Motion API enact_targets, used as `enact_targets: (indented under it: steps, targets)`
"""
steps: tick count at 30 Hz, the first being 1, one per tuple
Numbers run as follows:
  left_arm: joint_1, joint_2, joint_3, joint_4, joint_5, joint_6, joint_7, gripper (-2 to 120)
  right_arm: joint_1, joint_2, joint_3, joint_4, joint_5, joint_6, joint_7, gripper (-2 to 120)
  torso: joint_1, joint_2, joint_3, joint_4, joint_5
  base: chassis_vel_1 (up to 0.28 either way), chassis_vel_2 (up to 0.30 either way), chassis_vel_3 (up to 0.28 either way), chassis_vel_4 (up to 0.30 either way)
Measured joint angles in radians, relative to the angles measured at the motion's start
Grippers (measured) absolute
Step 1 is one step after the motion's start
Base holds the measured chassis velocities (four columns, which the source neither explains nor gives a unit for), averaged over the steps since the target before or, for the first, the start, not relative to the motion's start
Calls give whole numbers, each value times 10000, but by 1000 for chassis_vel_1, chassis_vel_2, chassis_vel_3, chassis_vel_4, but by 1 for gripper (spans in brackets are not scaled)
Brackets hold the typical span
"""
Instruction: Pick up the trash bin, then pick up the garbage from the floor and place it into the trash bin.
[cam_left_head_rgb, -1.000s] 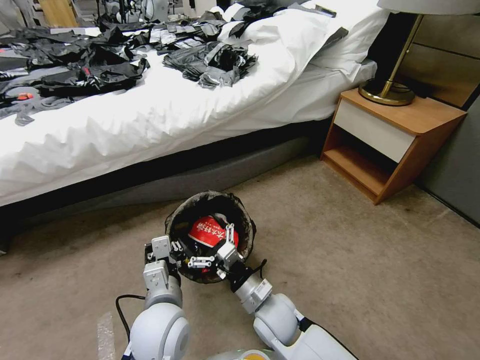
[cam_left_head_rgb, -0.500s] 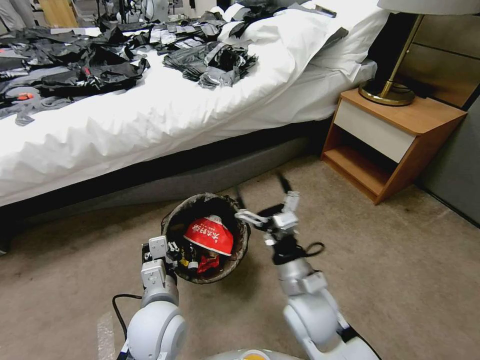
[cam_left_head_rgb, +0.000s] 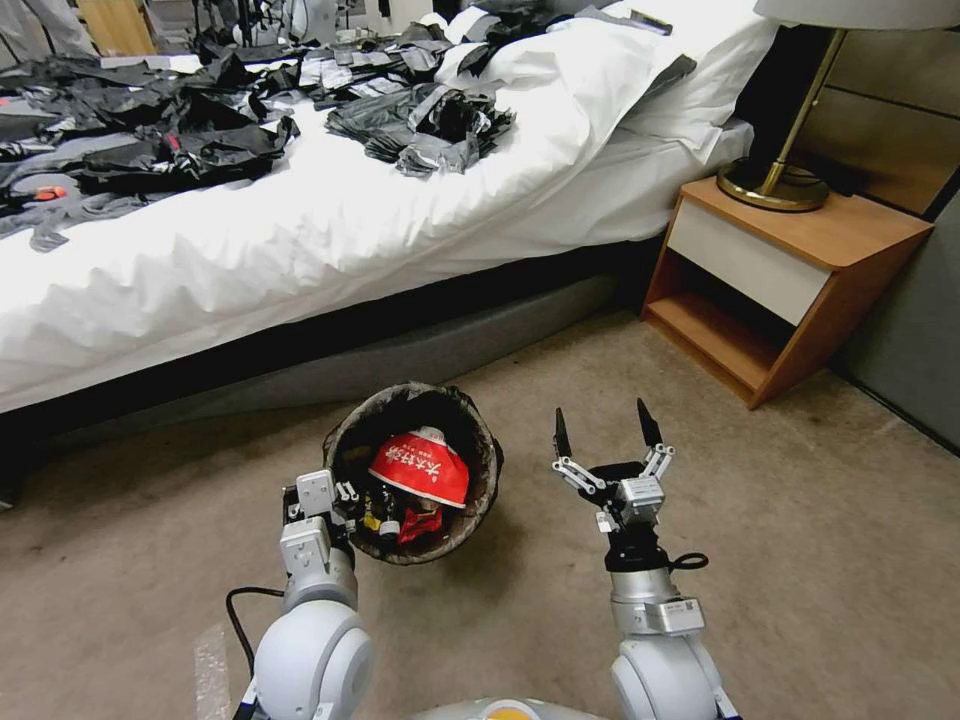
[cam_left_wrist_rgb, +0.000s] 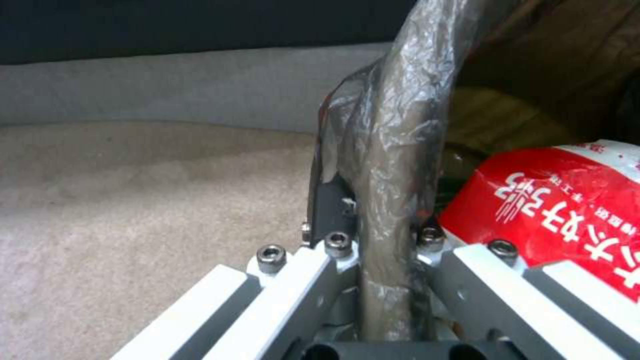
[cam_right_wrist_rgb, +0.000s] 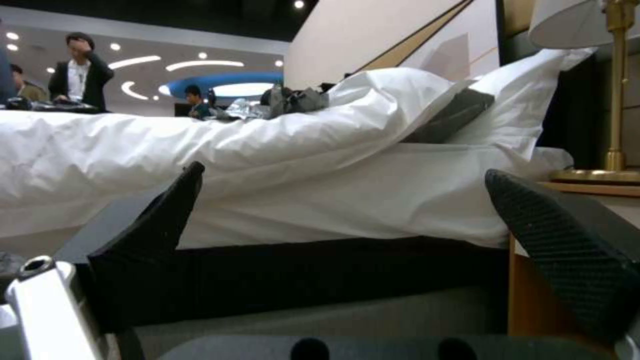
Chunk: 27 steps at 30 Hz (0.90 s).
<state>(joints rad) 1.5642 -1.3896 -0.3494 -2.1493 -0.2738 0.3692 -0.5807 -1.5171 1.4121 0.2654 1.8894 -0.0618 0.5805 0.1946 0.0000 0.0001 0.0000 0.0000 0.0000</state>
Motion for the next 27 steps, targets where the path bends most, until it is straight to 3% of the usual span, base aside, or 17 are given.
enact_targets:
  steps: [12, 27]
  targets:
    - [82, -45, -28, -221, -15, 69, 1, 0, 249, 32, 29, -128, 241, 61, 75, 100, 0, 0, 0, 1, 0, 43, 42, 42, 42]
    - [167, -32, -49, -693, -981, 721, -214, 0, 412, 61, -170, 37, 570, -74, 164, 100, 0, 0, 0, 1, 0, 106, 107, 107, 108]
